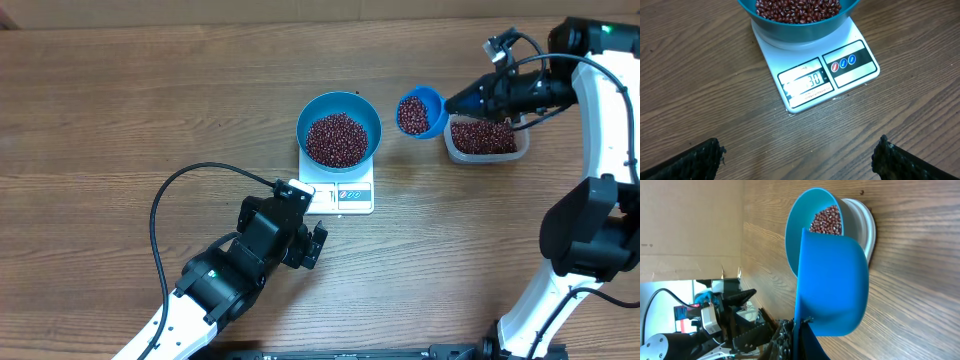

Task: Scoop item into bowl and weigh 150g on scale
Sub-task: 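Lift the filled scoop and carry it left over the teal bowl, then tip the scoop over the teal bowl to pour the beans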

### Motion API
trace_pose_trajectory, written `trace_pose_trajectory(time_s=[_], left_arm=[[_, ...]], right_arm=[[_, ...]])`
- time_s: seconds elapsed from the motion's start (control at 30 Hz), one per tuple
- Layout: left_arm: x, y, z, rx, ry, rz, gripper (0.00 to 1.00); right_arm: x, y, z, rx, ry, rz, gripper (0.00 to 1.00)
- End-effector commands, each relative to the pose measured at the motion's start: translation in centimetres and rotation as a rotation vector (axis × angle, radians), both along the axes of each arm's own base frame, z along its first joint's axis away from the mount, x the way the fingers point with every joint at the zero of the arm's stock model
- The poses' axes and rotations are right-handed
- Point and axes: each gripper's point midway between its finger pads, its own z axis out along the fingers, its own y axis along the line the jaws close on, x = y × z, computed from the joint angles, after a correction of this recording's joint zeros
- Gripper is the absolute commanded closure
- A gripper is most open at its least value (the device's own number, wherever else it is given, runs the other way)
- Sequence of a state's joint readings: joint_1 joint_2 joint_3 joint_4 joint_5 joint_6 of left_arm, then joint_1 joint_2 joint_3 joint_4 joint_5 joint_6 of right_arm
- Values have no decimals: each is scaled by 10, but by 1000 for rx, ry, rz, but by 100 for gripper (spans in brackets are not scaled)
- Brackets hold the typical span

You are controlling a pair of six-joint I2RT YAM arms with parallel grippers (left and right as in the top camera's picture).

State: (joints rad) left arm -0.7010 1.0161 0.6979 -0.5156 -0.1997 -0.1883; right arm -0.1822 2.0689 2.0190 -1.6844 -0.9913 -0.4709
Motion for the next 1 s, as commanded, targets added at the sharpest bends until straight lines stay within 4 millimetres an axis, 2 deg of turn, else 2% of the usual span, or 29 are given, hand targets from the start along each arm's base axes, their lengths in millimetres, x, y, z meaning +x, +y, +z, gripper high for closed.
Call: trace_pose_trajectory(time_s=[0.0, 0.3, 0.73, 0.97], left_arm=[[-1, 2, -4, 7, 6, 18, 0], [0, 2, -4, 6, 5, 18, 1], [-1, 2, -4, 7, 6, 18, 0], [-1, 2, -4, 7, 6, 18, 1]], right_arm=[[-2, 13, 34, 27, -106, 23, 96], [-7, 39, 42, 79, -119, 77, 96], [-15, 82, 42, 82, -160, 189, 96], [-11, 92, 43, 84, -159, 187, 96]])
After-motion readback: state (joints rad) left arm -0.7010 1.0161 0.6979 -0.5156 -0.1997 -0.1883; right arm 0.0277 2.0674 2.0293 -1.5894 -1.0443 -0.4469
